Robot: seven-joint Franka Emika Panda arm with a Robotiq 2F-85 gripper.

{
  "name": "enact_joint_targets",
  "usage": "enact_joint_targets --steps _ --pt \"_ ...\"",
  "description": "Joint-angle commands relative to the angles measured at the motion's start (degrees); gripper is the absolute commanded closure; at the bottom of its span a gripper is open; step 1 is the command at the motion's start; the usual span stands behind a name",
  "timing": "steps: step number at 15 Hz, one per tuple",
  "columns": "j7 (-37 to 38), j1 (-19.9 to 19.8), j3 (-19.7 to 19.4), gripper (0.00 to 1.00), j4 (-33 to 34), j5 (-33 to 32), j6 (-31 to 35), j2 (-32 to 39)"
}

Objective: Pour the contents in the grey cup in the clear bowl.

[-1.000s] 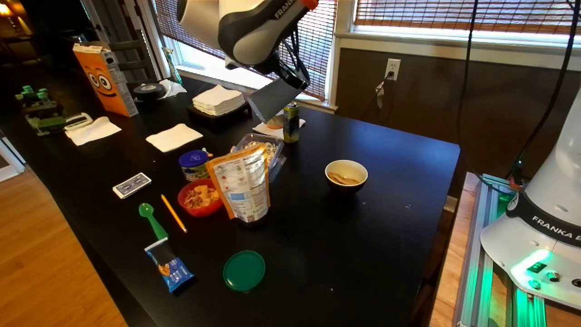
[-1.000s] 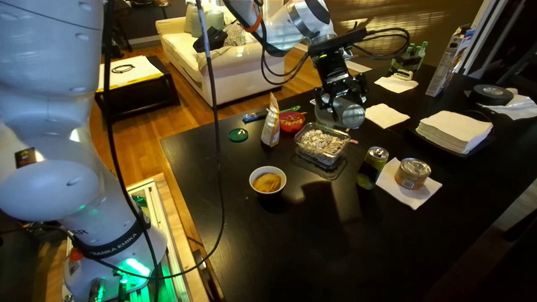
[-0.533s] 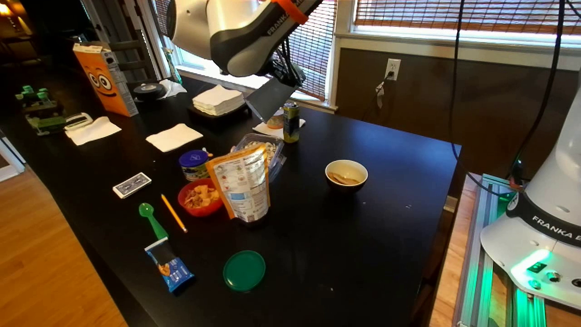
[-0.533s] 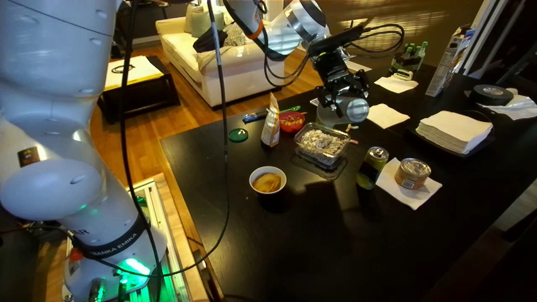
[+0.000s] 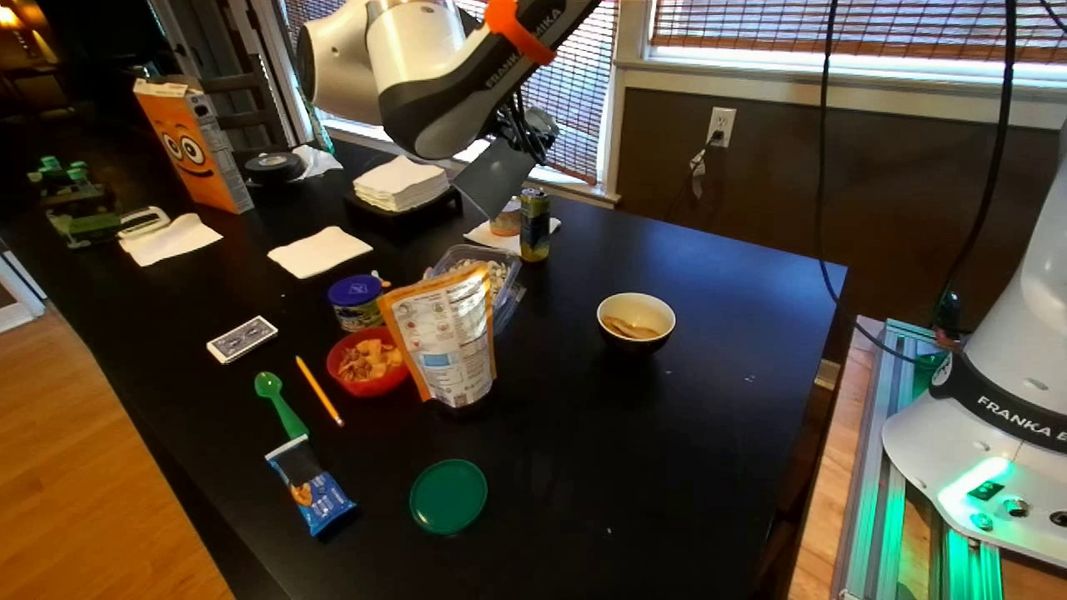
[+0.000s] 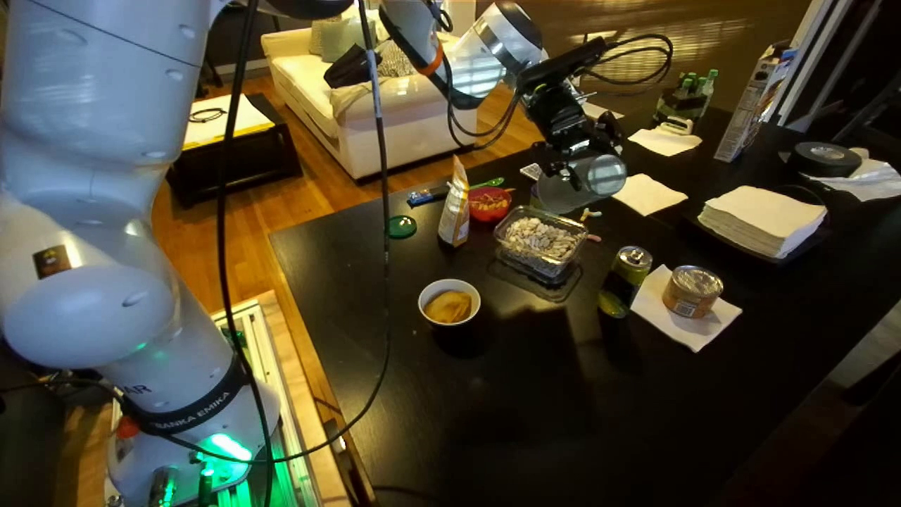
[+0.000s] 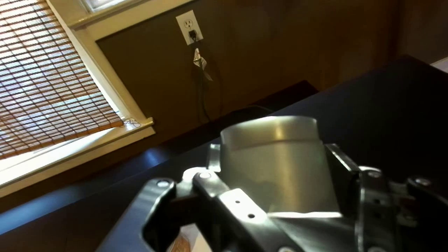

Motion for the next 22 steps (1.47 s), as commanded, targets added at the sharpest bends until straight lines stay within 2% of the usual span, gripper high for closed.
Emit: enact_joint_targets --steps 1,9,16,20,22 --pt "-3.4 0.8 0.6 0.52 2.9 -3.4 -3.8 2.0" --pt "-13.1 3.5 0.6 0.52 6.7 -10.7 -10.7 4.6" --pt "-17.6 3.9 0.8 0.52 8.0 -14.5 -10.4 5.6" --pt "-18.3 3.6 0.9 0.52 8.1 -14.7 -10.1 5.6" --pt "-17.6 2.3 1.7 0.52 6.0 -13.1 -8.0 3.1"
